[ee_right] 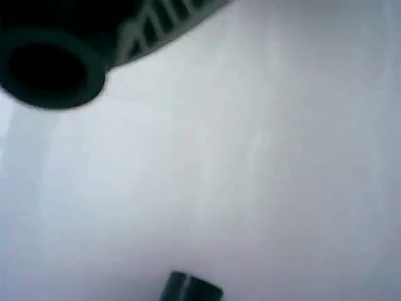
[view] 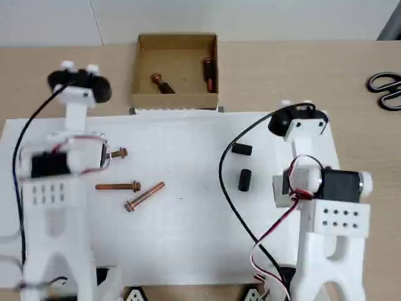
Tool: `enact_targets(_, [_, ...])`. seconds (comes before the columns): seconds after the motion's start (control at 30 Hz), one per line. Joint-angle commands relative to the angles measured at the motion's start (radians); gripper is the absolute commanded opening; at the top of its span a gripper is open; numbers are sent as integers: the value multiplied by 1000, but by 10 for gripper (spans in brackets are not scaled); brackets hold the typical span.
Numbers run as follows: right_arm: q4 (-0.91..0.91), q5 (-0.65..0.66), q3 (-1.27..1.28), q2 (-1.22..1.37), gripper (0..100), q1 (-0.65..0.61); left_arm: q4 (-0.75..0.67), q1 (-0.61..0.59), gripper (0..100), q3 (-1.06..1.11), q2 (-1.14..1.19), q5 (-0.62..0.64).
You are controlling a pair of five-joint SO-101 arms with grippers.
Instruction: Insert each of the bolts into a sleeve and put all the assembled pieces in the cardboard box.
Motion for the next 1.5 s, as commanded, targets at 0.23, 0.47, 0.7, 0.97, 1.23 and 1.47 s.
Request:
enact_targets(0.23, [-16, 58, 41, -31, 4, 133, 20, -2, 7, -262, 448, -307])
enact_targets(0.47, [-59, 89, 72, -28, 4, 182, 17, -2, 7, -369, 588, -680])
enact_targets(0.7, [-81, 87, 133, -33, 4, 180, 20, -17, 13, -381, 654, -911])
enact_targets(0.97, [-81, 84, 135, -33, 4, 180, 15, -46, 81, -383, 715, -1049])
enact_targets(1.23, [-82, 83, 135, -28, 4, 177, -54, -32, 82, -384, 770, -1063])
enact_targets(1.47, [-82, 83, 135, -28, 4, 177, -92, 2, 82, -384, 795, -1062])
